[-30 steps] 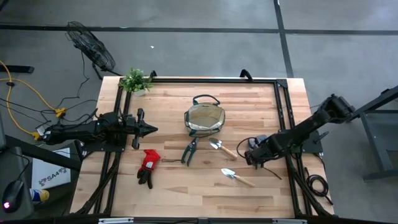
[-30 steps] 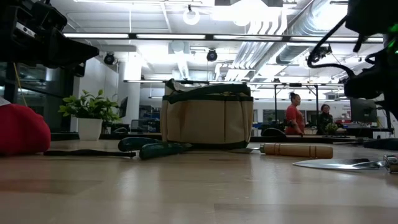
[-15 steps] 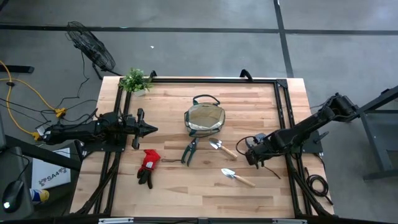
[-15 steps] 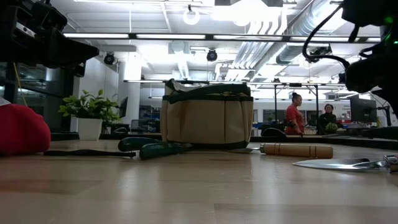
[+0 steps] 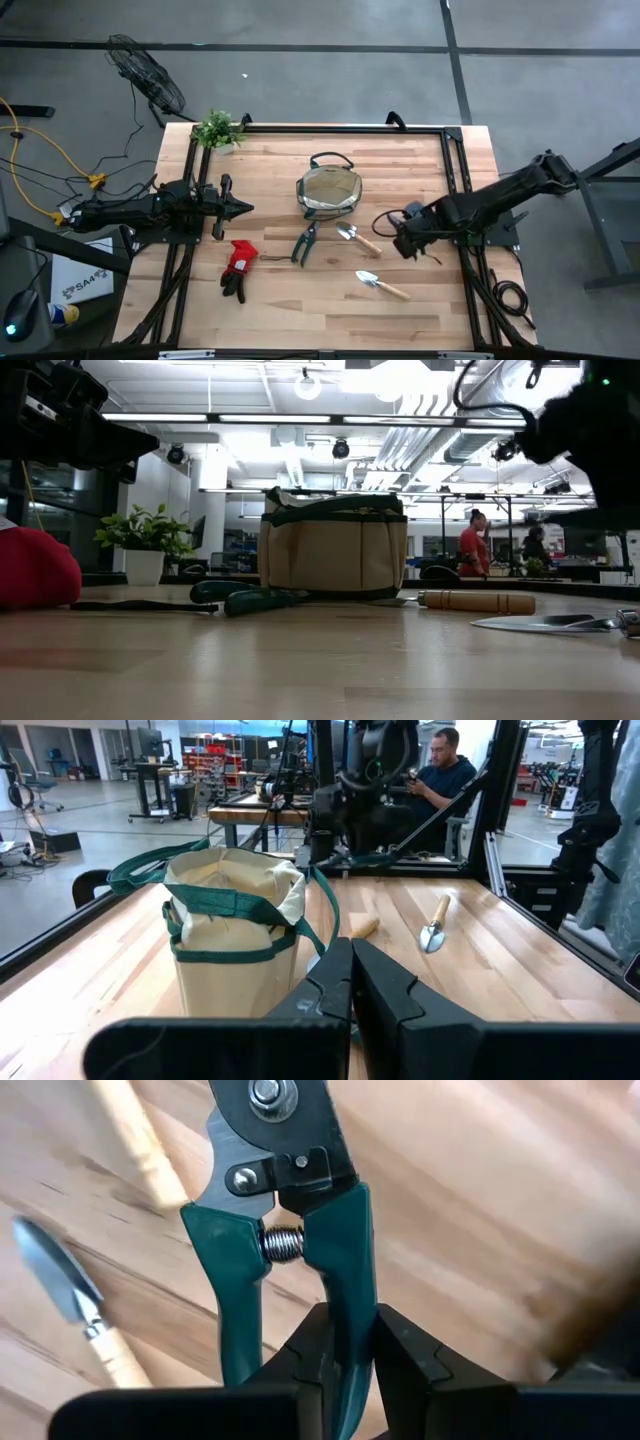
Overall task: Pick & Place Garden tools in Gardening bag
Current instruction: Put the right green shears into the gardening bag
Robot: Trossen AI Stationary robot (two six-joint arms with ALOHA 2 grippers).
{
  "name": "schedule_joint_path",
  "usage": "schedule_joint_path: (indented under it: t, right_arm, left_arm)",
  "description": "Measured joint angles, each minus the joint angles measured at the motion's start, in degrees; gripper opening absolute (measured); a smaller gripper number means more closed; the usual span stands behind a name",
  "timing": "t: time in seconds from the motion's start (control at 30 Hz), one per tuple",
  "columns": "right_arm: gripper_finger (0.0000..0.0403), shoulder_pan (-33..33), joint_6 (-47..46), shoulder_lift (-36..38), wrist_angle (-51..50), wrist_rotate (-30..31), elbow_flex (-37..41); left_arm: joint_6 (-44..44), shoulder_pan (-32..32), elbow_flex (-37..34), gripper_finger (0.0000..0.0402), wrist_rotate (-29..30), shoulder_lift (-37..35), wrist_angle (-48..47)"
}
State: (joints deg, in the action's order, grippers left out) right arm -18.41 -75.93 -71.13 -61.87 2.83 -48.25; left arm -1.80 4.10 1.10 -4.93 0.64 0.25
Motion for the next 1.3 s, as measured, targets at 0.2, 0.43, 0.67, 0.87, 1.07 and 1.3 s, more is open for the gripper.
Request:
schedule_joint_path:
  t: [0.2, 0.43, 0.67, 0.87, 1.07, 1.3]
  right_arm:
    - [0.004, 3.2, 7.8, 0.0, -4.7, 4.2, -5.0]
    - [0.004, 7.0, 18.6, -1.0, -8.3, 11.2, -10.9]
    - [0.004, 9.5, 29.4, -4.5, -8.3, 22.5, -16.1]
    - [0.004, 10.6, 35.4, -8.6, -7.4, 36.3, -21.1]
    - [0.004, 11.7, 45.5, -13.0, -0.7, 46.0, -24.5]
    - [0.004, 13.3, 56.6, -17.5, 7.5, 49.7, -26.9]
  left_arm:
    - [0.0, 0.0, 0.0, 0.0001, 0.0, 0.0, 0.0]
    - [0.0, 0.0, 0.0, 0.0001, 0.0, 0.0, 0.0]
    - [0.0, 0.0, 0.0, 0.0001, 0.0, 0.0, 0.0]
    - [0.0, 0.0, 0.0, 0.0001, 0.0, 0.0, 0.0]
    - [0.0, 0.0, 0.0, 0.0001, 0.0, 0.0, 0.0]
    - [0.0, 0.0, 0.0, 0.0001, 0.0, 0.0, 0.0]
